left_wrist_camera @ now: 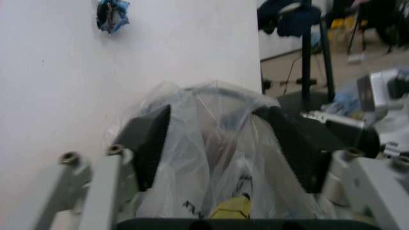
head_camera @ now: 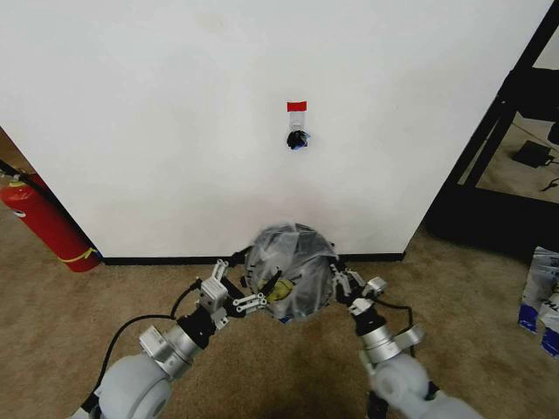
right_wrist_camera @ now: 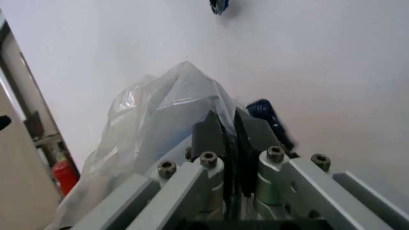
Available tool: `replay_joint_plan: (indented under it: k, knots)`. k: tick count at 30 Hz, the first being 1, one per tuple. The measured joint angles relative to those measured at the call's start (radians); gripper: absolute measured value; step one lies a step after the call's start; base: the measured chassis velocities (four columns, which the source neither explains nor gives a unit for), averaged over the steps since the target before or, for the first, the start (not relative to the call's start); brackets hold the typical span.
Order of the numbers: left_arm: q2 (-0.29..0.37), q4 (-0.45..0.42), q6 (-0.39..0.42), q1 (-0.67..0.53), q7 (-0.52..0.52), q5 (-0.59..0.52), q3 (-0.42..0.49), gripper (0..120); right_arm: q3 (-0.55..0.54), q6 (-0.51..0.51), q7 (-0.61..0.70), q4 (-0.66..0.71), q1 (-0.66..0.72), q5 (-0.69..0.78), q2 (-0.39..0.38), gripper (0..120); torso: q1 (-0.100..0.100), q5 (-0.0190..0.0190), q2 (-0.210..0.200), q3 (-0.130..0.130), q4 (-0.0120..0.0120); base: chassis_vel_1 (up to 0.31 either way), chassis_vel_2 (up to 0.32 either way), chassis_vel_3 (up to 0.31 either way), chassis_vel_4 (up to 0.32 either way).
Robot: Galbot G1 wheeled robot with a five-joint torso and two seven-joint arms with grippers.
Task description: Pick up the garbage bag from the wall and place it over the trash bin.
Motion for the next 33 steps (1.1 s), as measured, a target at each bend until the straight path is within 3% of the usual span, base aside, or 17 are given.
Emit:
replay_joint_plan:
  k: [5, 12, 17, 23, 33]
  knots:
    - [-0.031, -0.011, 0.019, 0.012, -0.039, 0.137, 0.009, 43, -0.008, 0.016, 0.028, -0.010, -0.010, -0.080, 0.024, 1, 0.000, -0.0001, 0.000, 0.000, -0.0001, 0.000, 0.000, 0.000, 0.000]
    - [-0.045, 0.012, 0.119, 0.018, -0.125, 0.326, 0.054, 19, -0.012, 0.058, 0.014, -0.056, 0.005, -0.241, 0.060, 1, 0.000, 0.0000, 0.000, 0.000, -0.0001, 0.000, 0.000, 0.000, 0.000]
    - [-0.040, 0.034, 0.189, 0.015, -0.178, 0.364, 0.110, 1, -0.007, 0.103, -0.021, -0.101, 0.025, -0.376, 0.081, 1, 0.000, 0.0001, 0.000, 0.000, 0.0000, 0.000, 0.000, 0.000, 0.000]
    - [-0.046, 0.099, 0.265, -0.028, -0.245, 0.367, 0.139, 0, -0.006, 0.125, -0.065, -0.103, 0.017, -0.423, 0.093, 1, 0.000, -0.0001, 0.000, 0.000, -0.0001, 0.000, 0.000, 0.000, 0.000]
    - [-0.050, 0.126, 0.356, -0.056, -0.288, 0.354, 0.157, 0, -0.011, 0.151, -0.176, -0.103, -0.004, -0.418, 0.089, 1, 0.000, 0.0000, 0.000, 0.000, -0.0001, 0.000, 0.000, 0.000, 0.000]
